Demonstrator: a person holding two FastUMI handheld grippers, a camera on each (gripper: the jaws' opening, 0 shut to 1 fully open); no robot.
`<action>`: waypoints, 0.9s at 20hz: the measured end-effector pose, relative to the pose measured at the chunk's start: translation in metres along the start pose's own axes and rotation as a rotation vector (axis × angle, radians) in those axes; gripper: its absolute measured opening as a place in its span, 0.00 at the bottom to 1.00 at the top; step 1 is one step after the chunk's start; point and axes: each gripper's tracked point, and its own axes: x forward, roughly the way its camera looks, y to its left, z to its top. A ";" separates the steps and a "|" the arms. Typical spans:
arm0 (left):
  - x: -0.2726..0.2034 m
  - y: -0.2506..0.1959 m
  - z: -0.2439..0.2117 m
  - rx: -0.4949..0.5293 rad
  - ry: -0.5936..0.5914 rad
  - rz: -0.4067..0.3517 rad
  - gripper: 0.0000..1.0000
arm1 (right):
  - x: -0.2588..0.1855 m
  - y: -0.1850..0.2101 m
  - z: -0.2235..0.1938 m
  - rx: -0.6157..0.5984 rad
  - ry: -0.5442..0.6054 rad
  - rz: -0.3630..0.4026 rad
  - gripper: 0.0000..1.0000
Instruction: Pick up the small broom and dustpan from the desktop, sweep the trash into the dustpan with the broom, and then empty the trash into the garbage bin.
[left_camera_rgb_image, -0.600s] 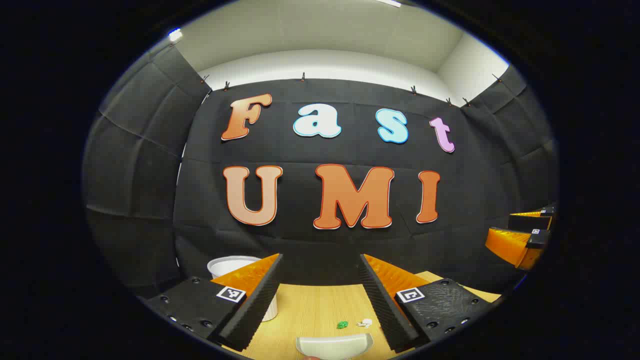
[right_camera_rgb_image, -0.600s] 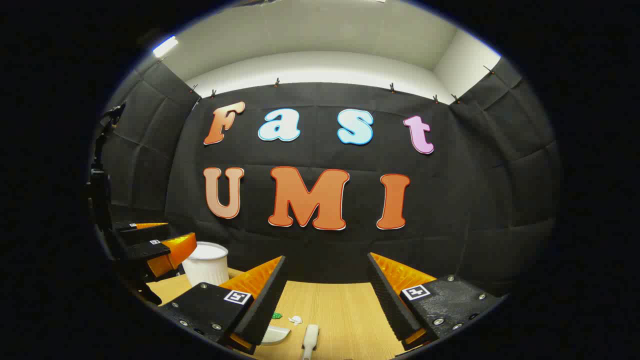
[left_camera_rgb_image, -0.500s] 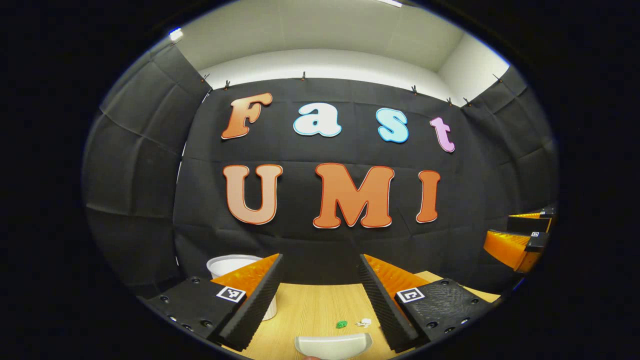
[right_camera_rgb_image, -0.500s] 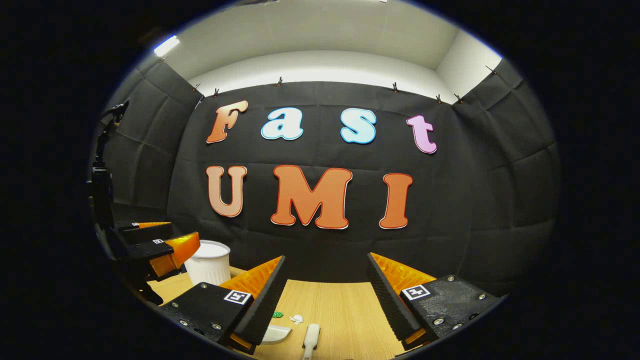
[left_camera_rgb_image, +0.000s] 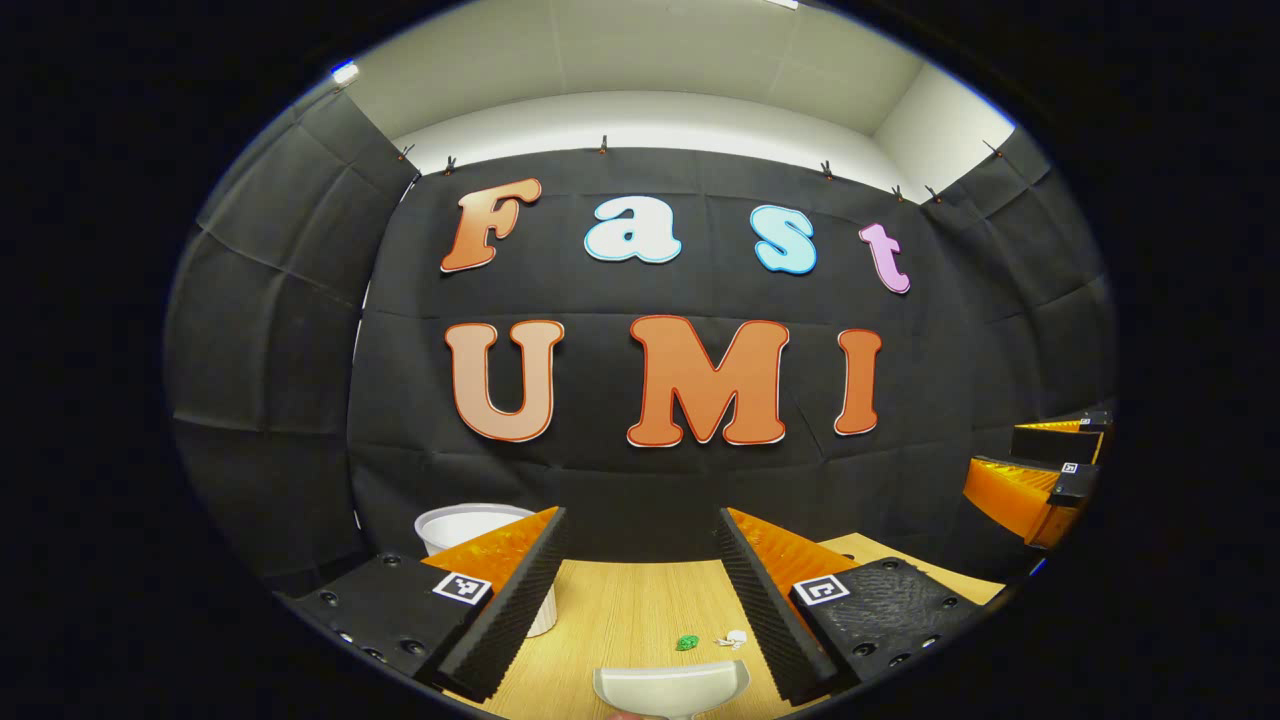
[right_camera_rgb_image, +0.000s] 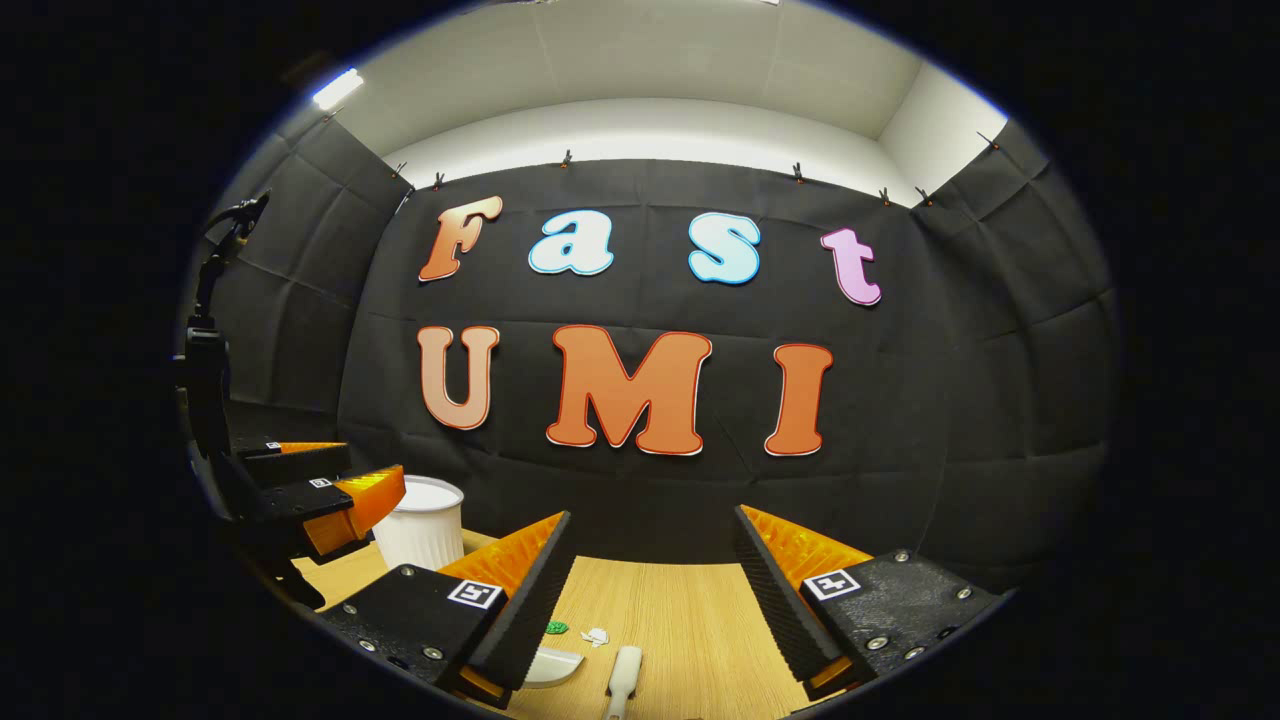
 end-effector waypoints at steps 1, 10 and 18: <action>0.000 0.000 0.000 0.000 0.003 -0.001 0.94 | 0.001 0.001 -0.001 0.000 0.001 0.001 0.93; -0.002 0.000 0.000 0.004 0.009 0.000 0.94 | -0.002 0.000 0.000 0.005 0.006 0.008 0.94; -0.005 0.000 0.001 0.015 0.004 0.011 0.93 | -0.004 0.002 -0.001 -0.005 0.008 0.016 0.94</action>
